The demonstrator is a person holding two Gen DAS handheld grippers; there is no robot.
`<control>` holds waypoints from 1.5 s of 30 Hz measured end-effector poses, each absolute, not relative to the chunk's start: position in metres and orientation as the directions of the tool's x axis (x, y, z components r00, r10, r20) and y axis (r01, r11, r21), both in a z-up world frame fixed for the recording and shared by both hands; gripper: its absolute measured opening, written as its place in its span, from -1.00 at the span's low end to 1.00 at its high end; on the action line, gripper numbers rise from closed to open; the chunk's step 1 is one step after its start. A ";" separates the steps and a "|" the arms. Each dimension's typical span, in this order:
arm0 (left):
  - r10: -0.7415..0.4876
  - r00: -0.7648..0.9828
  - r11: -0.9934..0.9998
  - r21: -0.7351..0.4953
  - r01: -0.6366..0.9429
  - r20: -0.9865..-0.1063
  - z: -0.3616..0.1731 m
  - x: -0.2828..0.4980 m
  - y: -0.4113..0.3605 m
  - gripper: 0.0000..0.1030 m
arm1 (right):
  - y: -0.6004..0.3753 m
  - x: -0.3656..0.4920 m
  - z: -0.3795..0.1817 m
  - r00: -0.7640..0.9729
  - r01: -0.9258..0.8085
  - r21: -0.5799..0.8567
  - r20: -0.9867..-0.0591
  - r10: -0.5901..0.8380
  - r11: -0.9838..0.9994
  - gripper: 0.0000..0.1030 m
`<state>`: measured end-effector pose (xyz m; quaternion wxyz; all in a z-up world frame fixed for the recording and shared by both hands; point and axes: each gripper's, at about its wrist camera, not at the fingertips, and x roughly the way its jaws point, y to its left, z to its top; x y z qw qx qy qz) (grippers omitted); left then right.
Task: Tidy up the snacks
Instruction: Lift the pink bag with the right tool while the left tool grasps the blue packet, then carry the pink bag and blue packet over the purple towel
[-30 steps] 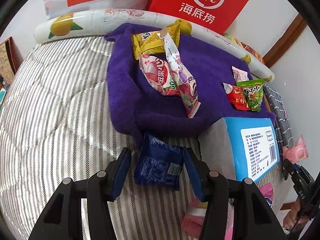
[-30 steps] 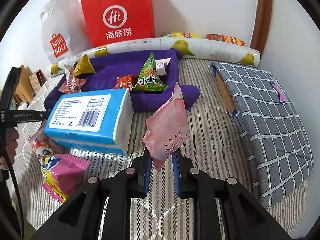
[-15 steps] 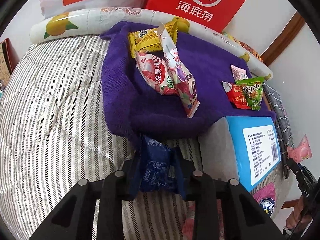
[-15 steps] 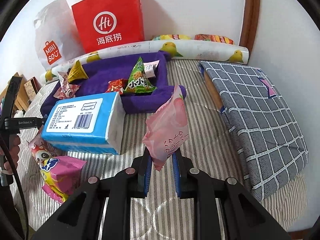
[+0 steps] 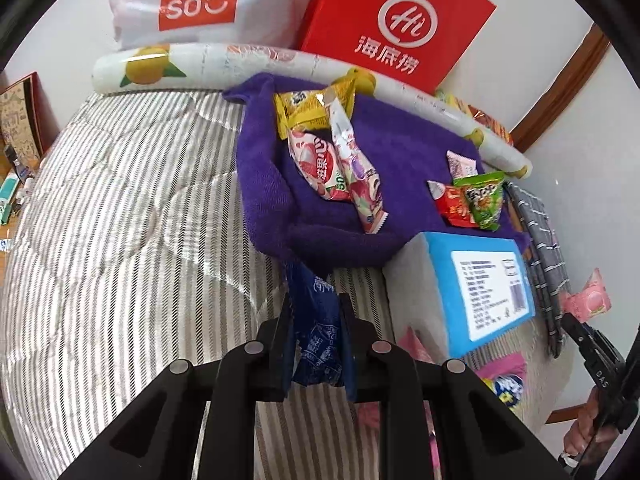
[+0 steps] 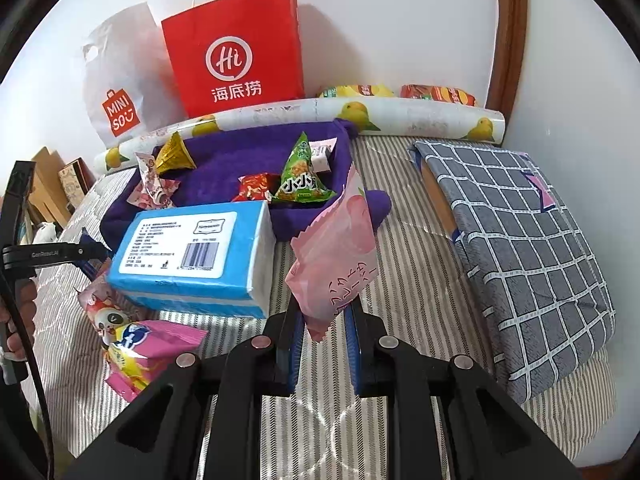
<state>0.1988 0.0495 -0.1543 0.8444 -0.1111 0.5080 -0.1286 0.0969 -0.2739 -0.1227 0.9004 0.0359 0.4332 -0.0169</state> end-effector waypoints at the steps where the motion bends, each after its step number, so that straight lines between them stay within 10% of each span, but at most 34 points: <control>1: -0.331 0.456 0.942 -0.319 0.106 -0.826 -0.150 0.195 0.051 -0.65 | -0.273 0.096 -0.121 0.623 0.069 0.050 -0.782 -0.004 0.996 -0.64; 45: -0.326 0.629 0.944 -0.275 0.181 -0.706 -0.032 0.156 0.037 -0.65 | -0.252 0.105 -0.038 0.712 0.023 0.088 -0.700 0.045 0.996 -0.65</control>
